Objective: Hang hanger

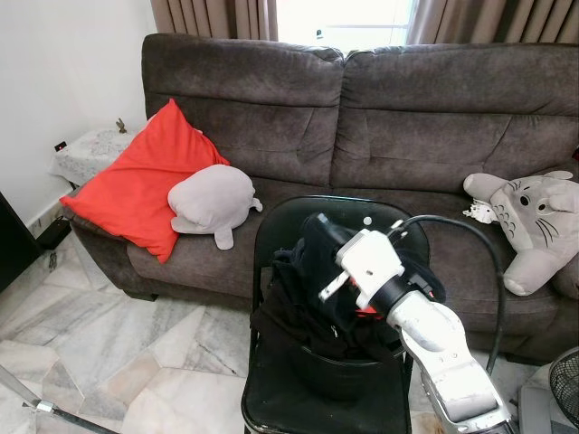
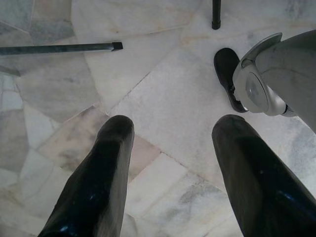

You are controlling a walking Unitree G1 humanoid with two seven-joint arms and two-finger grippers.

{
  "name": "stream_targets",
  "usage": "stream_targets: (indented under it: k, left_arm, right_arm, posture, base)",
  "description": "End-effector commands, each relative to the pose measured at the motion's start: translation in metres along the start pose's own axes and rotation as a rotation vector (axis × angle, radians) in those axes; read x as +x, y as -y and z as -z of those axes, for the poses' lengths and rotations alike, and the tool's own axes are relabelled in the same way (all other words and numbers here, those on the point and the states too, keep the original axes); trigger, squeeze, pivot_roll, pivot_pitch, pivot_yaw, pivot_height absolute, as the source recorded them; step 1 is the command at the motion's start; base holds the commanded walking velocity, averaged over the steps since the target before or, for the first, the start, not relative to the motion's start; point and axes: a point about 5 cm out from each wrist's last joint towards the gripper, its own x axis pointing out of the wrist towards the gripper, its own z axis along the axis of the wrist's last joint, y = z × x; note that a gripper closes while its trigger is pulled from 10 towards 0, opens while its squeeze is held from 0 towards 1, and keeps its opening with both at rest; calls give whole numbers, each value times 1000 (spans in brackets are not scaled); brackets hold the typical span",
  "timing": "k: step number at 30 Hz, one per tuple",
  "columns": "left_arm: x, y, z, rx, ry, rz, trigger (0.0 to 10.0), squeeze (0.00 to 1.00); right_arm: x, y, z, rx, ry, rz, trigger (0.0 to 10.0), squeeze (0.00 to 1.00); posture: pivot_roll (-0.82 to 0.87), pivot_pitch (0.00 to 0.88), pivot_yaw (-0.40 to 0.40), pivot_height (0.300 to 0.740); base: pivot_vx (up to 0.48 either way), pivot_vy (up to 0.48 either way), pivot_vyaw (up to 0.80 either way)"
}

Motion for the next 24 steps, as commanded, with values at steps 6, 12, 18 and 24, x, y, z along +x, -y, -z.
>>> stream_targets:
  k: [6,12,18,24]
  left_arm:
    - [0,-1,2,-10,-13,-8,10000,0]
    - [0,-1,1,-8,-13,-6,10000,0]
    - [0,-1,0,-6,-12,-5,10000,0]
    - [0,-2,0,-7,-12,-9,10000,0]
  right_arm:
    - [-2,10,-2,105,-10,172,0,0]
    - [-13,8,12,-43,-124,116,0,0]
    - [-16,9,43,-109,-258,61,5451,0]
    - [-15,7,56,-135,-296,18,10000,0]
  posture:
    - [68,0,64,740]
    - [61,7,65,740]
    - [70,16,64,740]
    - [73,28,67,740]
  base:
    - [0,0,0]
    - [0,0,0]
    - [0,0,0]
    - [0,0,0]
